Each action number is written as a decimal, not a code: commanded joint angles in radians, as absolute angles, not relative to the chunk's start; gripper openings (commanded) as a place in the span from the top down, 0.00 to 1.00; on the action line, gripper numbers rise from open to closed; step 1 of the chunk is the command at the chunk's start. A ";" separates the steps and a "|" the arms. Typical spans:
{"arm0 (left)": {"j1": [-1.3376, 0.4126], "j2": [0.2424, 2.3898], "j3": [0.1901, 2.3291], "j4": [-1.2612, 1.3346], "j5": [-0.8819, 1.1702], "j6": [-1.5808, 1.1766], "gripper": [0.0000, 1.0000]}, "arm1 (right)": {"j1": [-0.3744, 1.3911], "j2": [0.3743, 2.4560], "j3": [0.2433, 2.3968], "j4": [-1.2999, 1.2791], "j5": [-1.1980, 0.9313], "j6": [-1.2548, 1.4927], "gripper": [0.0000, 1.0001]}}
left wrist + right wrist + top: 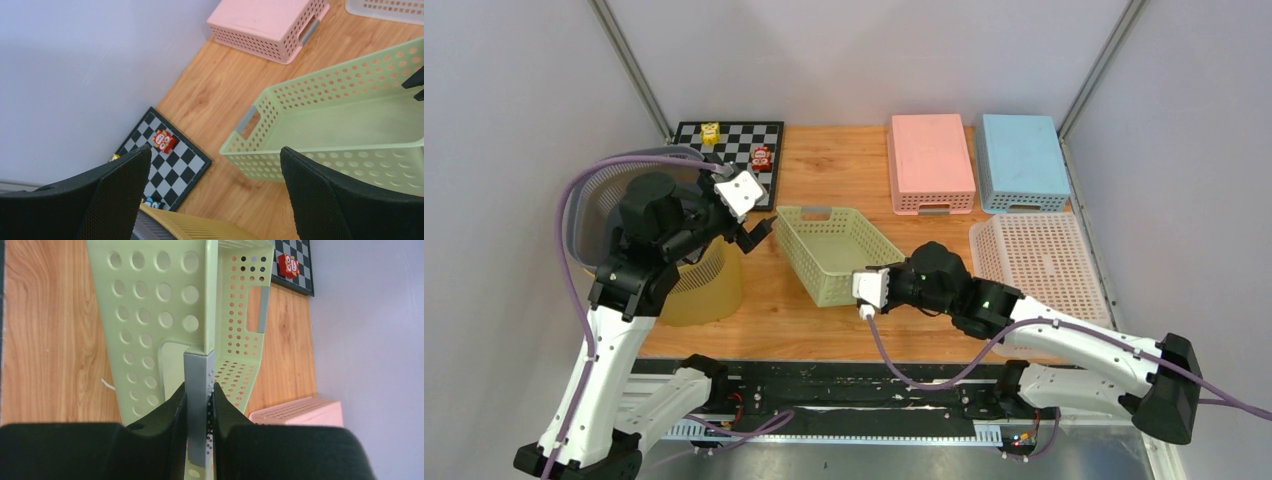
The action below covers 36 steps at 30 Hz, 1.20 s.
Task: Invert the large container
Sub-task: Turn the container upside down at the center of the board.
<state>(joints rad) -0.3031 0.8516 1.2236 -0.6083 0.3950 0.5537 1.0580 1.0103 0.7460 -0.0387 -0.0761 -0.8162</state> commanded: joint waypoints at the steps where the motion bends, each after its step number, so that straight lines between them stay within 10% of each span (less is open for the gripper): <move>1: -0.296 0.866 1.276 -0.632 0.401 0.552 0.00 | 0.978 0.990 0.852 -0.155 -0.251 -0.662 0.97; 36: -0.296 0.864 1.255 -0.598 0.387 0.506 0.00 | 0.286 1.303 0.927 0.194 -1.081 0.490 0.97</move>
